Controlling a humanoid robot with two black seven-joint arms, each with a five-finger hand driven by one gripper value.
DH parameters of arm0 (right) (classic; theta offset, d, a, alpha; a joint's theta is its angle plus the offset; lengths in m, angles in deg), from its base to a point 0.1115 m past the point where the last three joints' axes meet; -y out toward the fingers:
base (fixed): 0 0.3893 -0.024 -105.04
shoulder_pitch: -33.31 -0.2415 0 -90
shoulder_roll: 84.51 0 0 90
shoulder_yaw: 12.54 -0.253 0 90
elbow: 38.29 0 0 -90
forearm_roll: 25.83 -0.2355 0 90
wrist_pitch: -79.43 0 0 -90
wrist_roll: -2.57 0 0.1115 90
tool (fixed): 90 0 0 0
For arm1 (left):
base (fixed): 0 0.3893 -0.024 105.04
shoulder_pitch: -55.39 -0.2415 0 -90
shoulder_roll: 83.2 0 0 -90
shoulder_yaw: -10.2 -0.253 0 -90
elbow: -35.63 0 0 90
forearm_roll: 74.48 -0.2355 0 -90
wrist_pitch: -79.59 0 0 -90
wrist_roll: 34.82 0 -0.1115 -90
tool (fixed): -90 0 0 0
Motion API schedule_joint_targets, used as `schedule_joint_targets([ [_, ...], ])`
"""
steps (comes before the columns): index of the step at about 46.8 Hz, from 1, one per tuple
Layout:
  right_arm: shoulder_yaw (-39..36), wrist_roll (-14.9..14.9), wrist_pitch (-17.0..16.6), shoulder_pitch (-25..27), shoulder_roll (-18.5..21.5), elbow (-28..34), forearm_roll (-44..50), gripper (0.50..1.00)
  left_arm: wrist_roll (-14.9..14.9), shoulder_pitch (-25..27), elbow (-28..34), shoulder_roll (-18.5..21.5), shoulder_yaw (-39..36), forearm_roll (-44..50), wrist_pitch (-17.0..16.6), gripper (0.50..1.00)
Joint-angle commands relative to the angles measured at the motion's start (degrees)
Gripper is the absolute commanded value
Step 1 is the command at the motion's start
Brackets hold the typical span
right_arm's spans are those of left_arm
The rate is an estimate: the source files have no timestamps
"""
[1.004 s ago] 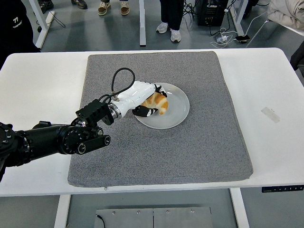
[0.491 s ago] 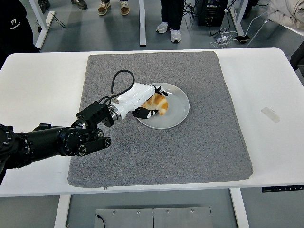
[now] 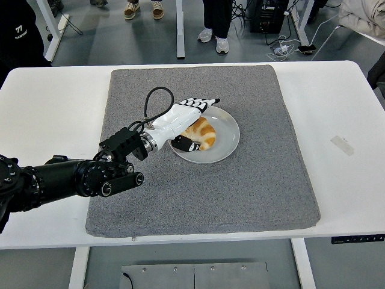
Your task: Place the bread on the plate
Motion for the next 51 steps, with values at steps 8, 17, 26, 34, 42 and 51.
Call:
schedule_joint_targets([
  [8, 0.0, 0.0, 0.0, 0.0, 0.0, 0.0, 0.0, 1.0, -6.3, 1.3, 4.5, 3.4, 0.2, 0.2, 0.0, 0.971],
  [17, 0.0, 0.0, 0.0, 0.0, 0.0, 0.0, 0.0, 1.0, -9.7, 2.4, 9.6, 9.0, 5.0, 0.3, 0.0, 0.971],
  [26, 0.0, 0.0, 0.0, 0.0, 0.0, 0.0, 0.0, 1.0, -10.3, 0.5, 9.9, 12.5, 17.9, 2.9, 1.2, 0.971],
  [34, 0.0, 0.0, 0.0, 0.0, 0.0, 0.0, 0.0, 1.0, -10.2, -1.9, 9.9, 16.2, 28.3, 13.7, 10.4, 0.971],
  [42, 0.0, 0.0, 0.0, 0.0, 0.0, 0.0, 0.0, 1.0, -9.8, -4.4, 9.8, 17.1, 33.7, 20.4, 11.4, 0.971],
  [51, 0.0, 0.0, 0.0, 0.0, 0.0, 0.0, 0.0, 1.0, -9.9, -8.8, 9.3, 16.2, 41.1, 28.2, 11.5, 0.971],
])
